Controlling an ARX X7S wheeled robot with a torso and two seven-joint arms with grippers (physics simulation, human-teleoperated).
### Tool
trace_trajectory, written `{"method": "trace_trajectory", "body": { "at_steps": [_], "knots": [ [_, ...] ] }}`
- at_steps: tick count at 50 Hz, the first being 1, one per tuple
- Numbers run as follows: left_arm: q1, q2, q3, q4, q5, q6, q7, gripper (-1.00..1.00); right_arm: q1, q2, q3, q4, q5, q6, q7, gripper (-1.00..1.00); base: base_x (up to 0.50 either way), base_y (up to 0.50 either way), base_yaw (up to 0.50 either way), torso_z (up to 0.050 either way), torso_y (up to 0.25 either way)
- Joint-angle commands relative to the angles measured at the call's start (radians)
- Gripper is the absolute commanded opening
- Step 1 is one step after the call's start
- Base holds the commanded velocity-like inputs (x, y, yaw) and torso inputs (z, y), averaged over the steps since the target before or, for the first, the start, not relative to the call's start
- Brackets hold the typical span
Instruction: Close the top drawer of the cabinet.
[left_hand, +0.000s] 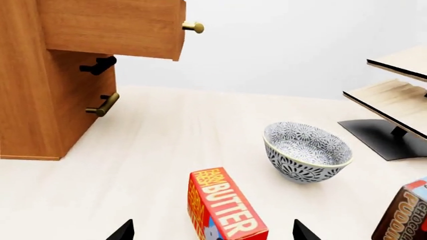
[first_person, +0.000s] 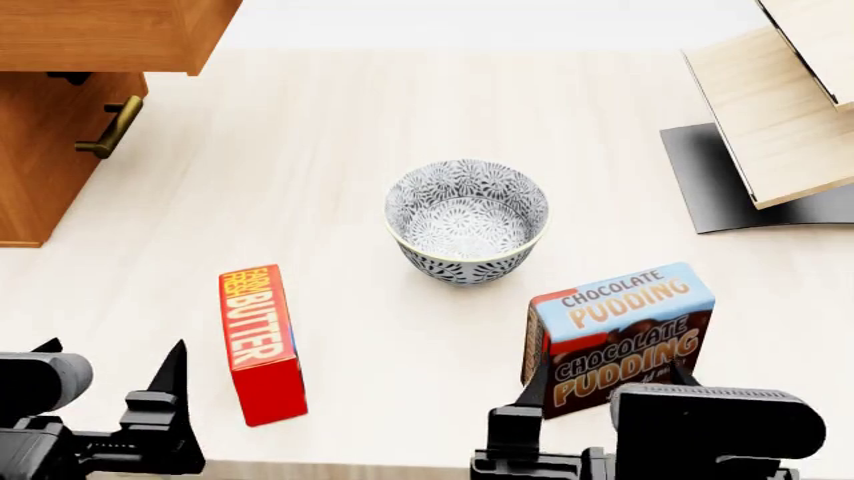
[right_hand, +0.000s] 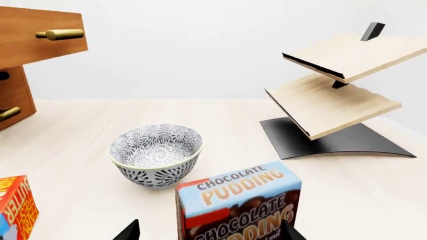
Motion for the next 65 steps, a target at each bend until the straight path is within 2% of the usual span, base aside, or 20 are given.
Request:
{"method": "trace_trajectory", "body": {
  "at_steps": [1, 6, 16, 34, 39, 40, 65],
  "knots": [
    [-0.15, -0.008, -0.094, 0.186, -0.119, -0.359, -0.017, 1.0, 0.161, 0.038, 0.032, -0.256, 0.05, 0.37, 0.044, 1.0, 0.0, 0.0, 0.0, 0.0, 0.0],
    [-0.143, -0.013, -0.088, 0.173, -0.117, -0.337, -0.02, 1.0, 0.19, 0.03, 0.046, -0.272, 0.073, 0.423, 0.036, 1.0, 0.0, 0.0, 0.0, 0.0, 0.0],
    [-0.121, -0.03, -0.078, 0.164, -0.113, -0.29, -0.022, 1.0, 0.157, 0.049, 0.028, -0.261, 0.078, 0.351, 0.022, 1.0, 0.0, 0.04, 0.0, 0.0, 0.0],
    [-0.104, -0.043, -0.059, 0.136, -0.104, -0.24, -0.041, 1.0, 0.129, 0.074, 0.004, -0.242, 0.07, 0.275, 0.028, 1.0, 0.0, 0.5, 0.0, 0.0, 0.0],
    [-0.095, -0.047, -0.053, 0.132, -0.102, -0.224, -0.044, 1.0, 0.114, 0.086, -0.011, -0.217, 0.06, 0.227, 0.027, 1.0, 0.0, 0.5, 0.0, 0.0, 0.0],
    [-0.082, -0.055, -0.038, 0.12, -0.084, -0.184, -0.045, 1.0, 0.093, 0.104, -0.04, -0.215, 0.039, 0.161, 0.024, 1.0, 0.0, 0.5, 0.0, 0.0, 0.0],
    [-0.082, -0.063, -0.035, 0.12, -0.102, -0.177, -0.061, 1.0, 0.092, 0.115, -0.045, -0.215, 0.052, 0.152, 0.031, 1.0, 0.0, 0.5, 0.0, 0.0, 0.0]
  ]
}}
